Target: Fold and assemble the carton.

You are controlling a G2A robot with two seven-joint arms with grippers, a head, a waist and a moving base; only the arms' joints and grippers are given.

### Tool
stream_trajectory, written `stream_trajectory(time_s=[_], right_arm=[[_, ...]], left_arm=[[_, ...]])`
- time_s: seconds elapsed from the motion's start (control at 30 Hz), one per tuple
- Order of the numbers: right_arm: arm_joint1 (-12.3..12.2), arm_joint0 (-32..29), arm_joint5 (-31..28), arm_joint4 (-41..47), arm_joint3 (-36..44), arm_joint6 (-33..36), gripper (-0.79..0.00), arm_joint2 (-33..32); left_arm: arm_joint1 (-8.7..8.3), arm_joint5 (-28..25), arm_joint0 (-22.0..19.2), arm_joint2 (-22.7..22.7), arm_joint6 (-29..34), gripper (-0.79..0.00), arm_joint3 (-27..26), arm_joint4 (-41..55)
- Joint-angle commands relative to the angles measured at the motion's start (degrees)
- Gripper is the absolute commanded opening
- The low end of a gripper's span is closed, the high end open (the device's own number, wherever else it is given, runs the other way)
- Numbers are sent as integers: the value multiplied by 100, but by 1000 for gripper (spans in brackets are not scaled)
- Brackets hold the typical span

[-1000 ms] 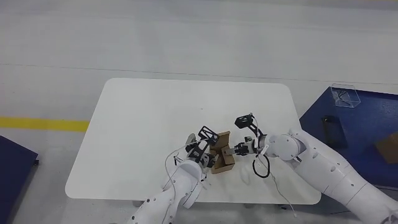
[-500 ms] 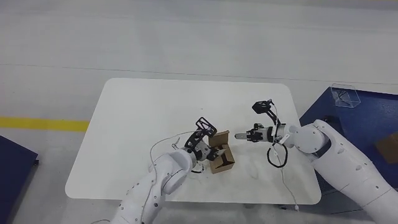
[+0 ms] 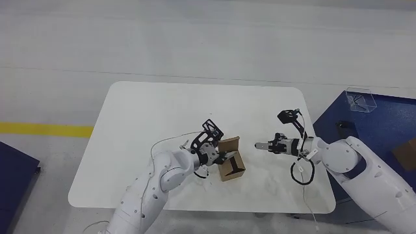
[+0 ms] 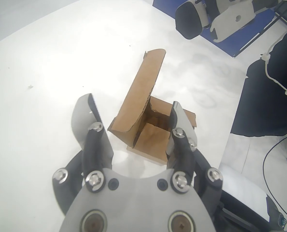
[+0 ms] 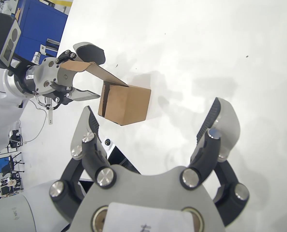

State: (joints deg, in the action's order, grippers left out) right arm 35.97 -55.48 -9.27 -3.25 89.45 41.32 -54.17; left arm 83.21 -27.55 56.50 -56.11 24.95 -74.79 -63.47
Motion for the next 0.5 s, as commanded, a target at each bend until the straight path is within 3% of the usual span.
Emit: stream_trajectory(time_s=[0.0,0.13,0.2,0.33,0.47], right_arm=[[-13,-106,96,209,52,61,0,-93],[-20,-136,115,242,89,102,0,-141],[-20,-136,115,242,89,102,0,-141],[-20,-136,115,242,89,102,0,-141],[-11,-171,235,165,131,-151,0,-239]], left_arm=[[-4,5,31,-18,-52,-785,6,83],[-21,134,102,-23,-71,-785,-73,24],[-35,-243,117,72,77,-785,-143,38],[-35,-243,117,72,77,-785,-143,38],[-29,412,389,94,-98,-785,-649,-68]])
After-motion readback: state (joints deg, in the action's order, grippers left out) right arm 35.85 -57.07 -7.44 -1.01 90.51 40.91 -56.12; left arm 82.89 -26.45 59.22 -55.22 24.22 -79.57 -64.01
